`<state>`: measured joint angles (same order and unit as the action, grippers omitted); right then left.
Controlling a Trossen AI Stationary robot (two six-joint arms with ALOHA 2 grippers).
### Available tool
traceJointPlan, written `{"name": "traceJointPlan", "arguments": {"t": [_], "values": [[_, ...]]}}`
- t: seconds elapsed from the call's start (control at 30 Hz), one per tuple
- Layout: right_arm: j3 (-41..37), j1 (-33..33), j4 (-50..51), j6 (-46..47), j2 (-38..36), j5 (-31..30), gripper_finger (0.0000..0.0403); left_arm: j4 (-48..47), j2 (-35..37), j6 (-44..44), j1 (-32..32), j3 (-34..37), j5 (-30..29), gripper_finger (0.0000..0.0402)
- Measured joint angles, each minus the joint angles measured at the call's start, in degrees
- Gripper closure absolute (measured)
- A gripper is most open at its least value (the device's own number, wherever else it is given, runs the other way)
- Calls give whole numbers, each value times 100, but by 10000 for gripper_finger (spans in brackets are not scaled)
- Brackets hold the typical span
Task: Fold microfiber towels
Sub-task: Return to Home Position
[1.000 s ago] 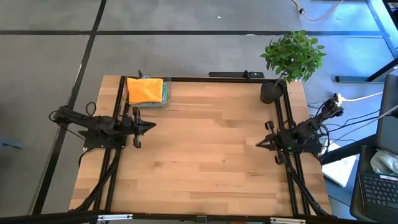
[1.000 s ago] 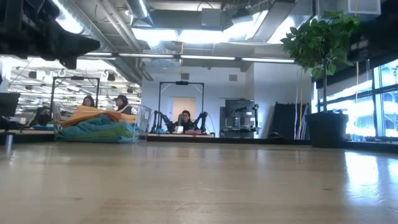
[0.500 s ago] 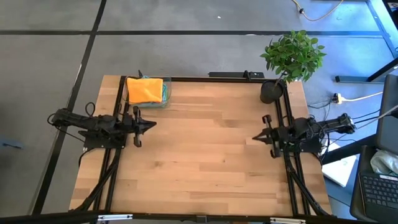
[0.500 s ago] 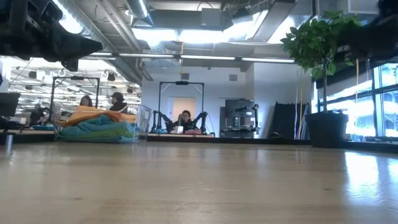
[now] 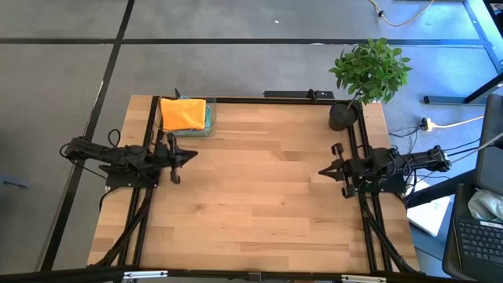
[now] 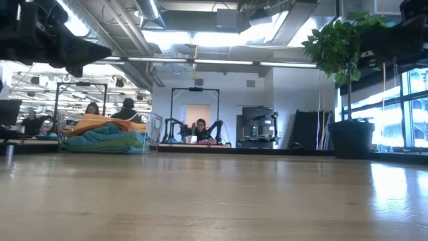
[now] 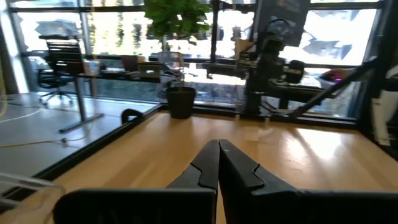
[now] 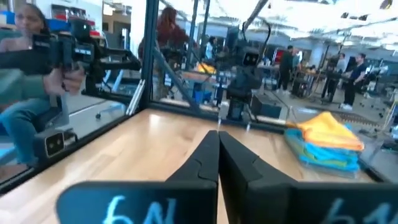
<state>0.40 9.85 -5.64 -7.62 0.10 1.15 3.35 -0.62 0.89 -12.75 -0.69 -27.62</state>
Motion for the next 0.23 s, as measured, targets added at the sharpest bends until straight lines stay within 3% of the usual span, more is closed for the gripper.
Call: {"name": "traceJointPlan", "arguments": {"t": [0.23], "values": [[0, 0, -15, 256, 0, -1060, 391, 10, 0, -1, 0, 0, -142, 401]]}}
